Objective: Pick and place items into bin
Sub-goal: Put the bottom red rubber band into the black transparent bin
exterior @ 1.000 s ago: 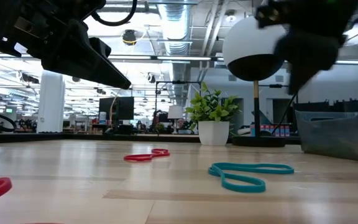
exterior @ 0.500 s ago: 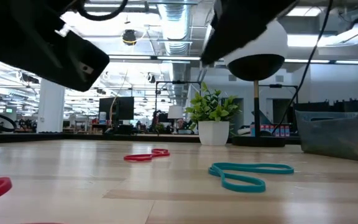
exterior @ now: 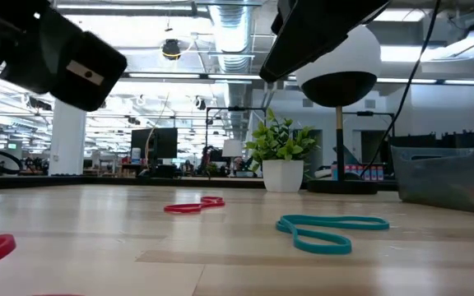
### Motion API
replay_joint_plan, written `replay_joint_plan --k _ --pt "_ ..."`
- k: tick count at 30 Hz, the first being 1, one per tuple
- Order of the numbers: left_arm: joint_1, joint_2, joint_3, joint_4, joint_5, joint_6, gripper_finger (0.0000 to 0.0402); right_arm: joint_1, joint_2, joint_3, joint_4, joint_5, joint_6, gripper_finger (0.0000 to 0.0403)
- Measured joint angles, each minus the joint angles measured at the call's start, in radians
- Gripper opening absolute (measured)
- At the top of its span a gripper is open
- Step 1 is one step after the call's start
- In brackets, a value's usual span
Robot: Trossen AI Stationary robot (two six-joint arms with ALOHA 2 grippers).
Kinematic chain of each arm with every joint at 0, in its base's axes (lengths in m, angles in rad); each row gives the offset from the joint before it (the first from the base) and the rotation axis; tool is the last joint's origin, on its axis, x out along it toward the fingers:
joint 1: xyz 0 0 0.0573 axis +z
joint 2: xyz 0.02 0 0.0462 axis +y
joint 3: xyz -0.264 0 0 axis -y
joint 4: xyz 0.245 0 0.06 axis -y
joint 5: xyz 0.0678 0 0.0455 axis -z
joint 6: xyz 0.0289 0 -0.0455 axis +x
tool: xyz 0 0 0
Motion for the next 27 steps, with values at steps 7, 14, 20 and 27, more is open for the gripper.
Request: replay_joint_plan --k 7,14,20,27 --pt "0.000 0.000 0.000 0.031 0.000 -0.041 0.0100 0.000 0.000 0.000 -0.001 0.001 0.000 0.0064" --pt "0.000 0.000 0.000 0.062 -0.001 -0.070 0.0100 -0.001 0.000 0.000 -0.001 0.002 0.000 0.0064" --pt "0.000 0.022 0.028 0.065 -0.001 -0.070 0.0100 -0.001 0.000 0.000 -0.001 0.002 0.000 0.0064" --pt "0.002 0.204 0.196 -0.036 0.085 0.070 0.0100 -0.003 0.000 0.000 -0.003 0.002 0.001 0.0064"
